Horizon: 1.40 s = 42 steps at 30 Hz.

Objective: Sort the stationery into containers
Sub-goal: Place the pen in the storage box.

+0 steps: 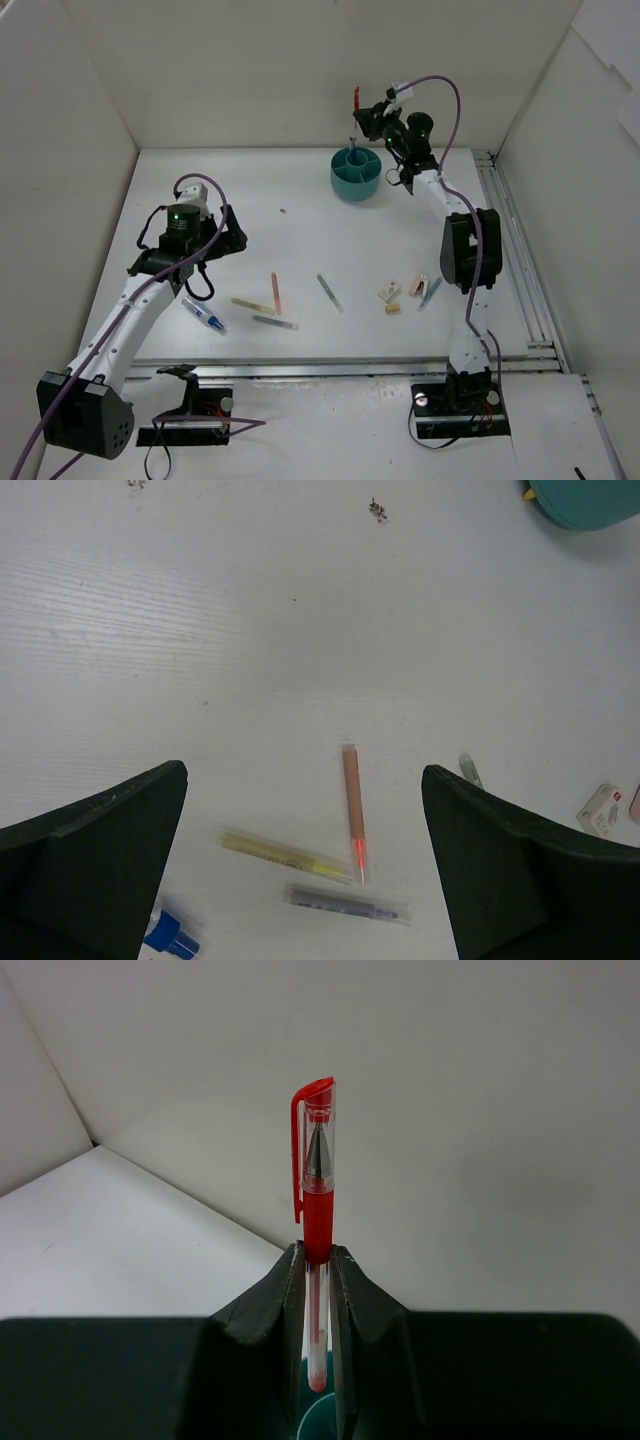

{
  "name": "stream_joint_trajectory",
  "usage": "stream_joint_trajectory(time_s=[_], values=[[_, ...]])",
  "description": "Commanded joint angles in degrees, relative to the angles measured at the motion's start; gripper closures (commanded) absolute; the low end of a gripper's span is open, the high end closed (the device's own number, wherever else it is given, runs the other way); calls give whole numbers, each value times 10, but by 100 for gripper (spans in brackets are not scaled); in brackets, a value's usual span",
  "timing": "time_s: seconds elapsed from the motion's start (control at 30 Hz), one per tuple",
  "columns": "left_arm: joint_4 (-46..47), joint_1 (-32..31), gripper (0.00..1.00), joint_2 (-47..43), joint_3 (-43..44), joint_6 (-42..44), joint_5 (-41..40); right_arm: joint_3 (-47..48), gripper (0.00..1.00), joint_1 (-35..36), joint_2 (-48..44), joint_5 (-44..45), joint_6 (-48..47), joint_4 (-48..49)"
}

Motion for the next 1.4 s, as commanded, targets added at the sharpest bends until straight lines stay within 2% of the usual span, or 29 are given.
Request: stream_joint_trajectory(time_s=[0.0, 0.47, 0.73, 0.83, 0.87, 0.97, 1.0, 1.03, 1.1, 1.17, 1.2, 1.37], values=[[32, -4, 0, 10, 38, 7, 5, 44, 100, 3, 23, 7, 3, 104], [28, -21, 0, 62, 70, 19, 1, -23, 99, -1, 55, 27, -25, 147], [31, -31, 0, 69, 62, 14, -10, -114, 88, -1, 37, 33, -36, 183], [30, -37, 0, 70, 60, 15, -10, -140, 75, 1, 13, 35, -34, 202], [30, -37, 0, 69, 60, 14, -10, -146, 66, -2, 6, 33, -34, 209], [30, -48, 0, 68, 57, 13, -11, -161, 47, 1, -31, 28, -33, 213], [30, -53, 0, 66, 55, 14, -13, -174, 43, 3, -43, 28, -33, 213], [29, -59, 0, 65, 54, 12, -16, -189, 34, 5, -76, 28, -34, 214], [28, -67, 0, 65, 52, 12, -21, -205, 31, 9, -102, 28, -37, 214], [24, -75, 0, 66, 50, 13, -33, -228, 7, 14, -129, 38, -37, 213], [21, -83, 0, 67, 49, 13, -37, -256, 2, 15, -160, 46, -36, 212], [11, -101, 0, 90, 42, -7, -48, -384, 2, 32, -284, 183, 9, 210]])
